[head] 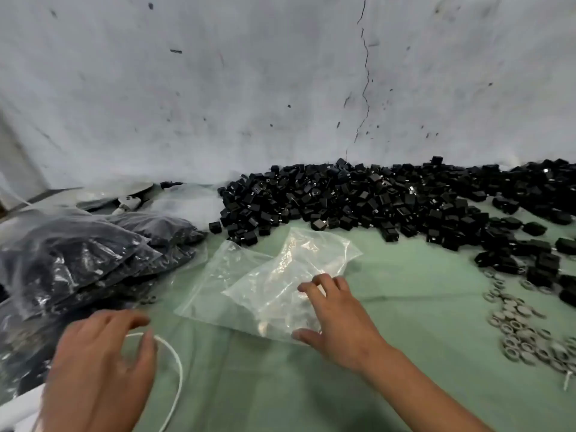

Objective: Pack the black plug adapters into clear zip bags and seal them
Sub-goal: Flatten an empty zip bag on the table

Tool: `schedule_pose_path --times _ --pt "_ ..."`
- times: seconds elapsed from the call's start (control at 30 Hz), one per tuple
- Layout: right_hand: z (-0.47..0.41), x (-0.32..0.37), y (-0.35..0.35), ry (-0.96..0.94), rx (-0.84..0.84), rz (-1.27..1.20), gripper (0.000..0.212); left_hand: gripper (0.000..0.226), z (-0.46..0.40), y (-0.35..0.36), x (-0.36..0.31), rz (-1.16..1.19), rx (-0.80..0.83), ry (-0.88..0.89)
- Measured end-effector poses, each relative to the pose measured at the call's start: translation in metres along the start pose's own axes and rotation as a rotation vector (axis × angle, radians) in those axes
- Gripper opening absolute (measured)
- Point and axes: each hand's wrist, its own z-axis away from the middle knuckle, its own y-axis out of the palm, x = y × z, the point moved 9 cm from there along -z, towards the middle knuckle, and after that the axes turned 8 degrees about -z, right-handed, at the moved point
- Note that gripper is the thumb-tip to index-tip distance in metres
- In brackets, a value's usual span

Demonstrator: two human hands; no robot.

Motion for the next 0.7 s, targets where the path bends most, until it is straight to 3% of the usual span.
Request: schedule_pose_path --times 0.07,0.13,0.2,0.33,0.47,0.57,0.7 --pt "-0.018 -0.001 0.01 0.013 0.027 0.125 0.081 0.054 0.006 0.021 0.055 -0.101 0.133 -0.148" --pt "-0.032 0.002 0.026 0.027 0.06 0.135 0.067 0.075 0.028 0.057 0.112 -0.221 0.364 -0.33" --pt "-0.04 0.007 0.038 0.019 0.006 0.126 0.047 0.073 0.044 0.071 0.117 -0.354 0.465 -0.338" --pt "-0.044 0.009 0.045 0.0 -0.142 0.114 0.032 0.045 0.037 0.067 0.099 -0.401 0.331 -0.279" --pt "-0.043 0.007 0.051 -0.038 -0.186 0.104 0.03 0.057 0.023 0.071 0.083 -0.398 0.271 -0.251" --pt "-0.045 0.008 0.051 -0.05 -0.204 0.11 0.028 0.045 0.007 0.082 0.06 -0.377 0.236 -0.232" --pt "-0.043 0.008 0.05 -0.044 -0.216 0.125 0.03 0.046 -0.015 0.099 0.04 -0.306 0.23 -0.354"
